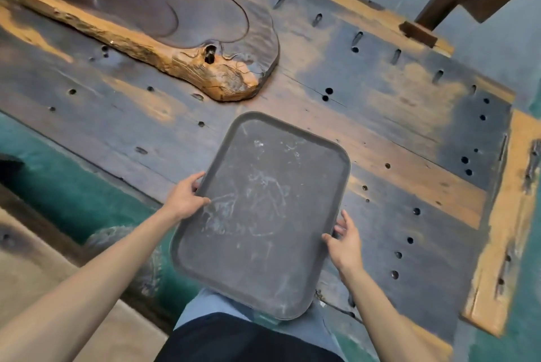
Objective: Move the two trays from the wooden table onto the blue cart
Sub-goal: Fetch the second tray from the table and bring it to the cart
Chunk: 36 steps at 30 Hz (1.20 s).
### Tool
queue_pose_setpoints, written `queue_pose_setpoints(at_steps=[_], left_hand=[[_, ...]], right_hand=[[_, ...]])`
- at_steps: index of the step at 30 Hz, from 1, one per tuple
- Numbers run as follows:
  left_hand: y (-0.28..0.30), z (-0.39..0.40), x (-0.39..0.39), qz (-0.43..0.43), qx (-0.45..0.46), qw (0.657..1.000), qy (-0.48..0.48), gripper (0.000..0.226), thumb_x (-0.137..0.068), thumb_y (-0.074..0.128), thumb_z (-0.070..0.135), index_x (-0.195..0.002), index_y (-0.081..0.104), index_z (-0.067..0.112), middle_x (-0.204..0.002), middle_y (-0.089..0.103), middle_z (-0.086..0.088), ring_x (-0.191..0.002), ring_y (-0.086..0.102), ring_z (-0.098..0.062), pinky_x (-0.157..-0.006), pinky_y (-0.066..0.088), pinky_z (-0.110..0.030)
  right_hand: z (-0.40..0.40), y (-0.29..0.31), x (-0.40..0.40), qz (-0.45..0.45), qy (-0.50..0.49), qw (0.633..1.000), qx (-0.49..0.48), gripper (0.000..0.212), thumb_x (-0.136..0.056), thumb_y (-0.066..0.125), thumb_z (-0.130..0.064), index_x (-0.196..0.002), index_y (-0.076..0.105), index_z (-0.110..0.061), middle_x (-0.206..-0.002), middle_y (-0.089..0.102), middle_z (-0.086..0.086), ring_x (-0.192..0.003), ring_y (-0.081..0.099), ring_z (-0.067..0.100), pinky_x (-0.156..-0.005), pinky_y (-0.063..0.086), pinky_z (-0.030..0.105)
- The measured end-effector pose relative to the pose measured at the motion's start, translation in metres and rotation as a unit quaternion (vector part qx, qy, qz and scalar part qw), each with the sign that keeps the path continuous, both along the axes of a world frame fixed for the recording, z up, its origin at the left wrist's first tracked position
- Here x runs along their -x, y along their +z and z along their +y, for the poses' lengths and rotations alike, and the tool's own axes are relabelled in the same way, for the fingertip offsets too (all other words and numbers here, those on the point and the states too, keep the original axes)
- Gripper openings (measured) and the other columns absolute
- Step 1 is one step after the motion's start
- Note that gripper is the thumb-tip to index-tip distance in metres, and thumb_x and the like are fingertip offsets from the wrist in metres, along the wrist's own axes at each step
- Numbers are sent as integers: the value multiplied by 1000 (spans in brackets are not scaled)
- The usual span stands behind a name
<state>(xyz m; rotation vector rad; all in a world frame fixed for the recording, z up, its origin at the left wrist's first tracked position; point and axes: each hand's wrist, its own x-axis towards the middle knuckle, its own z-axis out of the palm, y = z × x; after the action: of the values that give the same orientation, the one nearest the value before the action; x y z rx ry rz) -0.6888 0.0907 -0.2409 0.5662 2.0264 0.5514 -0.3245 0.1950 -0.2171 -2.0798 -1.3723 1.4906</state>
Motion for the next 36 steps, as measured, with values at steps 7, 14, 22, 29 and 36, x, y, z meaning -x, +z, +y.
queue_pose_setpoints(at_steps=[7,14,22,29,36], left_hand=[[-7,11,16,35,19,999,-21,67,-70,52,-18,-129,58,13,-69,59,-3,-66,56,-24,-69,50,-37],[9,16,12,13,32,998,-61,65,-69,55,-24,-113,55,23,-66,53,-5,-55,52,-21,-67,49,-34],[49,49,-43,-10,24,995,-101,64,-73,56,-25,-117,56,21,-78,48,-5,-57,50,-16,-57,48,-29],[85,83,-144,-98,5,988,-123,43,-87,60,-6,-117,58,24,-86,53,-9,-80,62,-25,-71,57,-43],[112,116,-289,-233,39,965,-113,49,-93,40,58,-113,62,19,-86,52,-6,-74,54,-21,-66,47,-34]], right_hand=[[8,-18,-4,-13,12,999,44,76,-84,47,21,-153,29,-7,-121,57,12,-106,59,25,-96,53,40],[15,-26,-15,13,-55,997,43,61,-82,43,27,-135,42,-3,-90,56,2,-73,56,15,-69,53,23],[1,7,-78,59,-124,990,5,53,-87,41,22,-132,45,-6,-88,54,3,-69,52,13,-60,50,15],[-32,42,-189,203,-285,936,44,53,-85,40,10,-129,56,-15,-107,66,8,-93,59,24,-75,44,39],[-73,71,-330,269,-407,873,15,44,-100,37,-53,-110,69,-25,-88,64,-6,-85,55,12,-73,38,35]])
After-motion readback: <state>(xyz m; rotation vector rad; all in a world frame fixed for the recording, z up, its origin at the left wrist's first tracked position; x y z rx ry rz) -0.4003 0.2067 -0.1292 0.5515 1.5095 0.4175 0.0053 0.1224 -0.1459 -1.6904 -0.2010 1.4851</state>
